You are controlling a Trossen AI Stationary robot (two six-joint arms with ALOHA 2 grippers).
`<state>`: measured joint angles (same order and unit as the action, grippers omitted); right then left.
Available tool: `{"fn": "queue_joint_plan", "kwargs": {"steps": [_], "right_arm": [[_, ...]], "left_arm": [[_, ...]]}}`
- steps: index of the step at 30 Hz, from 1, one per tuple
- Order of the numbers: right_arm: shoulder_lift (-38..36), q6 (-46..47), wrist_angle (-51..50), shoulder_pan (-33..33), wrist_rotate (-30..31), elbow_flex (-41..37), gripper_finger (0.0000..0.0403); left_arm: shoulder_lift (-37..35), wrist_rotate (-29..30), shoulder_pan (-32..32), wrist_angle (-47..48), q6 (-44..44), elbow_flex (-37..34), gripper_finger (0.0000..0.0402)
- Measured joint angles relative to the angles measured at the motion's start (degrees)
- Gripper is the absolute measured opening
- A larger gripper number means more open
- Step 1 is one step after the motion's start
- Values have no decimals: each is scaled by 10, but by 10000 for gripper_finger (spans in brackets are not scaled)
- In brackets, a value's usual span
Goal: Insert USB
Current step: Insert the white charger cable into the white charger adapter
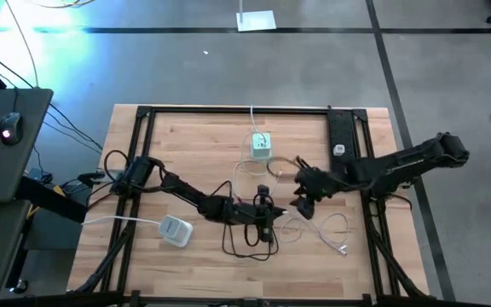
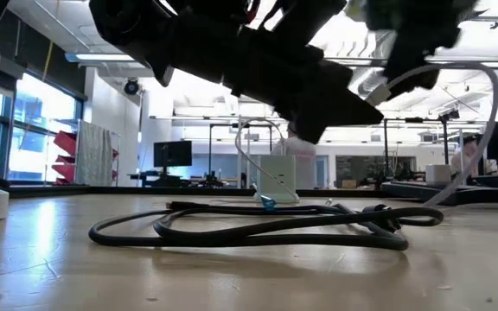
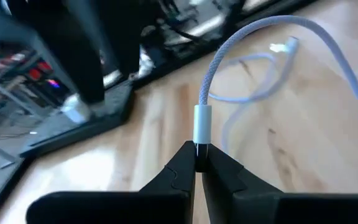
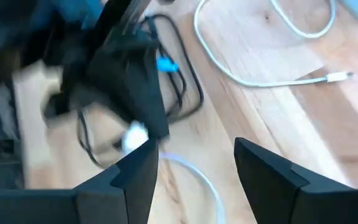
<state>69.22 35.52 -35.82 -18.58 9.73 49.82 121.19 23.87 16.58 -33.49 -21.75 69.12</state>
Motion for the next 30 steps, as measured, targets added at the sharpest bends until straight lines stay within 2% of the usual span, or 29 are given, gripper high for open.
{"fn": "queue_joint_plan", "kwargs": {"steps": [2,4,9,11,14,19,24,30], "right_arm": [[1,-32,-19,-46,40,0,195],[8,-46,-19,-84,78,0,195],[54,-128,47,-142,157,0,195],[81,-163,83,-153,195,0,195],[122,-236,140,-168,241,0,195],[173,-380,214,-193,252,0,195],[187,-448,180,-202,292,-1,195],[201,-503,196,-202,284,-1,195]], "left_arm": [[-17,-49,-5,35,22,0,1],[-36,-128,-18,62,55,0,1],[-47,-300,-59,114,149,0,0],[-47,-343,-73,140,177,0,0],[-47,-354,-85,163,206,0,0],[-47,-415,-92,165,226,0,0],[-47,-429,-92,169,231,0,0],[-48,-453,-92,166,232,0,0]]}}
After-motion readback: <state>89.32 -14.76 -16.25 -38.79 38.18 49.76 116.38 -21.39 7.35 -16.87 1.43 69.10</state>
